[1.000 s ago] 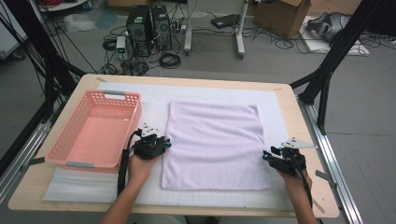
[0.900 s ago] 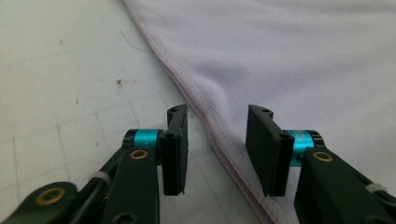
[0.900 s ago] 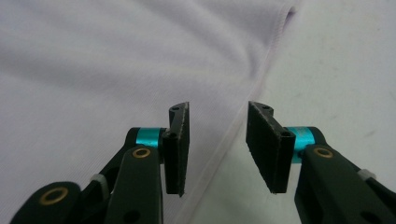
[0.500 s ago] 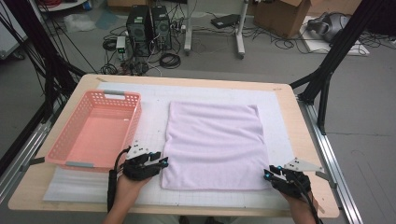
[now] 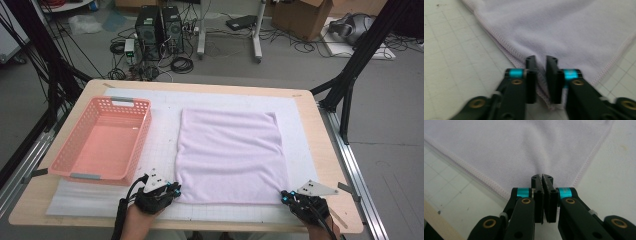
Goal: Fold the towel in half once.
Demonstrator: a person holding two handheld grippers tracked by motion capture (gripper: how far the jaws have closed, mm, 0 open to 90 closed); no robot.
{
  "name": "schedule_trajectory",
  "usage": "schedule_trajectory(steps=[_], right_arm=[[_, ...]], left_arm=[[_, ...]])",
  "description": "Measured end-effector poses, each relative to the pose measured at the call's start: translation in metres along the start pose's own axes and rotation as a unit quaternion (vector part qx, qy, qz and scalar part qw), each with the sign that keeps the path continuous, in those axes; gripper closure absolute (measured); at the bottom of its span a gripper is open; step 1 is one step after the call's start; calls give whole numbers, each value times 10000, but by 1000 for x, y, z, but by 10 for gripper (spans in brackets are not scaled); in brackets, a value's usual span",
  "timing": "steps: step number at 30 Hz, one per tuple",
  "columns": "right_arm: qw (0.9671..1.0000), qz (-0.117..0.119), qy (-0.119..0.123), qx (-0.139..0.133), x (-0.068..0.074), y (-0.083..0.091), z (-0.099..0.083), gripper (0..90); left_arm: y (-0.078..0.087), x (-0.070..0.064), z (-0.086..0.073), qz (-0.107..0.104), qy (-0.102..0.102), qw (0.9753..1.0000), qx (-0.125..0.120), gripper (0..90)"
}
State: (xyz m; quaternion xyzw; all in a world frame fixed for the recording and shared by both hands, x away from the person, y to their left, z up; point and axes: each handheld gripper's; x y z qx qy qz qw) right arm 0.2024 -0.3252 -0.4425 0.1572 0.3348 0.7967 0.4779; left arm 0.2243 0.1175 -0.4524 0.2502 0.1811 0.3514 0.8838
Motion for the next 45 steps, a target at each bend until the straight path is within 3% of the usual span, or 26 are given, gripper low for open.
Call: schedule_trajectory(steps=[2,8,12,14,15,17,20,25,31,33,36,39,45], right_arm=[[10000,34,13,42,0,3,-1,884],[9995,297,12,120,-4,13,-6,884],[9994,279,22,187,-6,17,-6,889],[9997,224,-121,64,-11,23,-6,788],[9992,264,-289,-76,-14,25,-7,782],[9986,275,-386,-253,-15,27,-5,772],[9985,428,-70,-346,-4,21,0,752],[9962,664,420,-379,20,5,10,718],[9947,748,644,-285,35,-13,16,683],[9948,778,622,-223,37,-19,17,713],[9942,848,614,-235,37,-20,17,857],[9937,860,697,-195,37,-18,18,879],[9923,1058,619,-205,33,-16,16,884]], left_arm=[[3,-1,2,41,-26,10000,53,860],[14,4,-2,-100,154,9998,61,859],[20,3,-3,-146,208,9997,4,860],[23,6,-1,-225,314,9992,-136,859],[23,6,0,-250,354,9989,-198,851],[22,6,-1,-261,338,9989,-186,798],[20,5,-2,-265,291,9990,-188,651],[19,2,-1,-369,71,9987,-337,601],[12,2,-2,-409,-32,9985,-353,580],[9,1,-2,-479,-31,9983,-317,581],[4,-3,-3,-724,-118,9972,-177,585],[0,-8,-5,-668,-317,9972,-106,617],[3,-9,-4,-535,-439,9976,-47,853]])
Point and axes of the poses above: each handheld gripper's, and its own axes: y roughly backward along the jaws, z roughly out of its top, x roughly to its left, and after that the axes turned 5 degrees about -z, right-handed
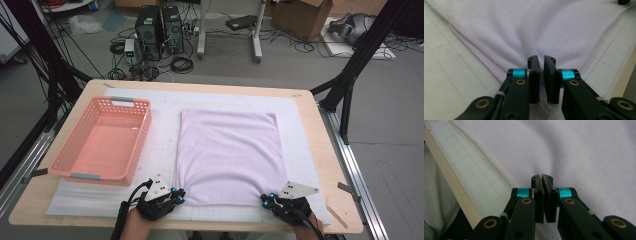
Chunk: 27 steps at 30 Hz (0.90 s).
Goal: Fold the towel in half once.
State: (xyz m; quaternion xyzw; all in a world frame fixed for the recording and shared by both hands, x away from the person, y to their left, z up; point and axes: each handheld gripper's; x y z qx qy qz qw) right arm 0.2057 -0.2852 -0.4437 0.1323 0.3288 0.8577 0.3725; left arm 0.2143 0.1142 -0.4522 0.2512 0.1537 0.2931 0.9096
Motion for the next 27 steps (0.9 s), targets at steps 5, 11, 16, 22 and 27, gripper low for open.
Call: schedule_trajectory(steps=[5,11,16,22,27], right_arm=[[9997,205,-43,-117,-3,10,0,885],[9988,479,-23,16,-5,15,-5,831],[9977,-181,-543,-367,-19,23,-7,707],[9827,-1538,-1014,-208,-42,21,-16,692],[9837,-1394,-1137,-71,-53,15,-20,858]], left_arm=[[13,5,4,-197,218,9993,-223,858],[21,12,1,-408,400,9983,-110,673],[23,16,4,-184,487,9976,-451,534],[22,20,6,125,470,9961,-739,490],[21,24,11,311,498,9944,-876,442]])
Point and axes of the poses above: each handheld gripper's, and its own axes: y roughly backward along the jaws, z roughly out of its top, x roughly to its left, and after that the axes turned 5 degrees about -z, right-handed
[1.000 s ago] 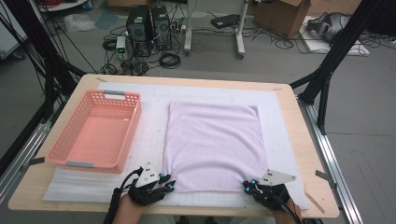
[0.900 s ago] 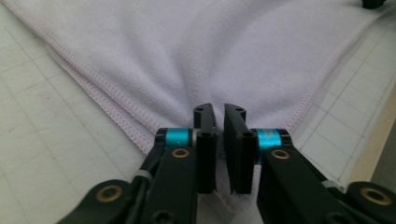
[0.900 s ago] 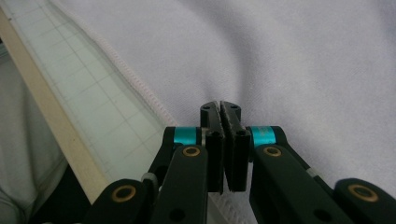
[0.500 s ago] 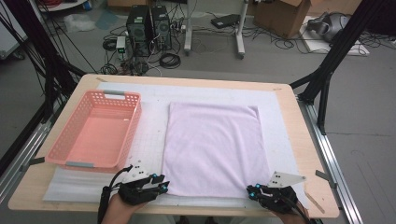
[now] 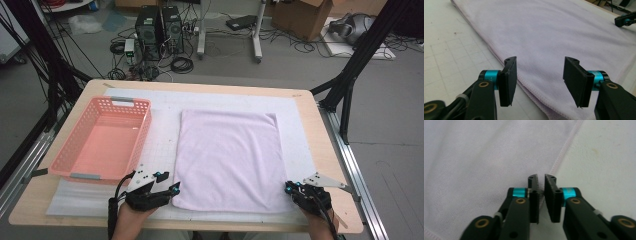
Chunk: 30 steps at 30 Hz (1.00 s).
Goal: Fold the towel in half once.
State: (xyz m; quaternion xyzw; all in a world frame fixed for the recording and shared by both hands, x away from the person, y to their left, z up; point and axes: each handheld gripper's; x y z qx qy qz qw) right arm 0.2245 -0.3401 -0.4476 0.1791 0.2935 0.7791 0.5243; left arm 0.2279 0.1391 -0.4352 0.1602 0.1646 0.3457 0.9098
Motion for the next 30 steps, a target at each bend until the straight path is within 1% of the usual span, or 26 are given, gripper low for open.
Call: schedule_trajectory(steps=[1,2,3,4,5,6,7,8,9,10,12,14,18,19,21,22,23,25,28,30], right_arm=[[9998,-150,60,94,1,1,2,870],[9988,-366,214,240,2,3,3,871],[9987,-378,199,275,0,4,2,871],[9990,-335,90,290,-2,6,1,870],[9989,-337,66,304,-3,8,1,865],[9992,-313,49,248,-5,11,1,839],[9994,-311,60,169,-6,14,3,763],[9995,-303,23,39,-7,17,5,663],[9996,-261,-81,-101,-11,18,7,636],[9993,-242,-155,-221,-14,19,8,613],[9988,-249,-200,-377,-19,17,12,570],[9984,-245,-165,-489,-23,12,16,511],[9978,-109,-133,-635,-28,3,25,415],[9974,-135,-107,-694,-28,0,28,381],[9970,-93,-85,-758,-30,-3,32,346],[9968,-90,-64,-797,-31,-5,34,313],[9966,-77,-80,-817,-31,-7,35,291],[9961,-4,-76,-880,-33,-10,39,257],[9955,29,-18,-951,-34,-13,43,217],[9956,32,20,-932,-36,-15,46,208]], left_arm=[[-1,1,1,20,4,10000,-23,439],[-2,1,3,53,4,10000,-59,438],[-3,3,5,72,-8,9999,-78,435],[-4,4,7,64,-12,9999,-93,431],[-5,4,8,75,-15,9999,-118,422],[-7,5,10,77,-14,9999,-134,414],[-9,7,12,65,-2,9999,-151,409],[-11,8,13,62,-7,9999,-136,403],[-13,10,14,59,22,9999,-148,396],[-15,11,16,68,19,9999,-141,385],[-18,15,18,56,37,9998,-181,372],[-20,19,22,79,25,9997,-214,354],[-24,28,29,59,84,9994,-321,333],[-25,30,30,47,105,9994,-328,324],[-27,34,32,16,133,9993,-357,318],[-28,36,34,20,152,9992,-382,306],[-29,38,35,30,124,9991,-401,285],[-29,41,38,-4,150,9987,-481,253],[-30,44,41,-80,128,9983,-565,237],[-32,46,42,-44,97,9983,-566,234]])
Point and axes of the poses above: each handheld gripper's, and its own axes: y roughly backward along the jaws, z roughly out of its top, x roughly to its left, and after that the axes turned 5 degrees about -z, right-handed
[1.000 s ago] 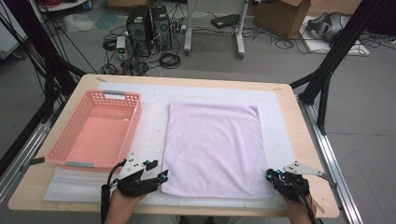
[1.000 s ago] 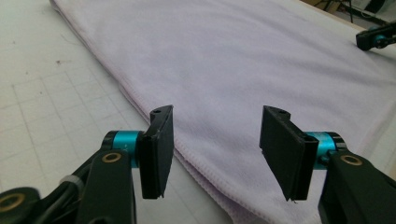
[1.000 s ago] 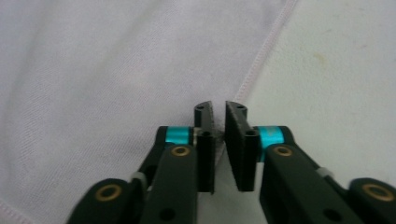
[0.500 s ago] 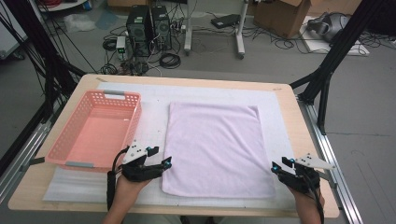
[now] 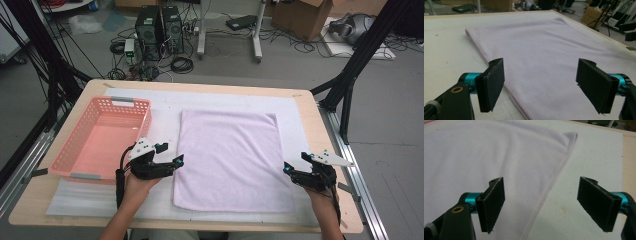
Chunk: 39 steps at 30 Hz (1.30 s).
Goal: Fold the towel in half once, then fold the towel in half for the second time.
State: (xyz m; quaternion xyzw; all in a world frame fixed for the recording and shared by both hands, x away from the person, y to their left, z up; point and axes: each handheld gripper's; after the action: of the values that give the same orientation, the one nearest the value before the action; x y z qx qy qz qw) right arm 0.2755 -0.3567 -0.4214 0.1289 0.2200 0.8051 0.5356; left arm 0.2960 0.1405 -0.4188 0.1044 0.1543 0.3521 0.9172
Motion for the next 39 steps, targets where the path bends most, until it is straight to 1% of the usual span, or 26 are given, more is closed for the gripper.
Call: schedule_trajectory(steps=[1,3,5,6,10,12,15,20,24,26,28,32,33,34,36,37,38,39], right_arm=[[10000,6,47,0,-1,-1,0,207],[10000,8,21,35,-2,-3,1,207],[10000,29,44,29,-3,-4,1,206],[10000,30,51,27,-4,-4,1,206],[10000,25,-6,51,-6,-4,0,204],[10000,34,-17,69,-5,-4,0,204],[10000,53,10,62,-4,-5,0,203],[9999,71,21,113,-5,-8,1,202],[9998,118,81,145,-5,-13,2,202],[9997,164,86,184,-6,-16,3,202],[9995,219,24,214,-6,-20,4,201],[9992,295,53,256,-7,-27,9,200],[9992,294,59,262,-7,-29,10,200],[9991,303,61,274,-8,-30,12,200],[9992,296,49,282,-10,-34,15,200],[9991,302,15,299,-11,-36,17,200],[9989,306,-10,349,-12,-39,19,200],[9988,310,-34,388,-14,-42,20,200]], left_arm=[[-1,1,0,-26,3,10000,-19,234],[-2,2,1,-10,-19,10000,-41,230],[-3,2,1,-18,-36,10000,-39,224],[-4,2,1,-25,-1,10000,-48,224],[-6,3,0,-36,5,10000,35,225],[-5,3,0,-42,2,10000,31,226],[-6,4,0,-47,53,10000,-12,226],[-13,5,0,-86,95,9998,140,226],[-16,6,4,-63,126,9998,142,228],[-19,6,5,-137,185,9996,160,231],[-23,6,5,-163,213,9995,193,244],[-37,11,10,-136,258,9991,297,245],[-41,13,11,-82,281,9991,306,247],[-44,16,13,-51,261,9989,386,248],[-50,22,16,121,310,9985,425,253],[-53,25,18,132,407,9982,422,263],[-56,29,19,134,442,9980,422,268],[-59,32,21,180,418,9980,446,265]])
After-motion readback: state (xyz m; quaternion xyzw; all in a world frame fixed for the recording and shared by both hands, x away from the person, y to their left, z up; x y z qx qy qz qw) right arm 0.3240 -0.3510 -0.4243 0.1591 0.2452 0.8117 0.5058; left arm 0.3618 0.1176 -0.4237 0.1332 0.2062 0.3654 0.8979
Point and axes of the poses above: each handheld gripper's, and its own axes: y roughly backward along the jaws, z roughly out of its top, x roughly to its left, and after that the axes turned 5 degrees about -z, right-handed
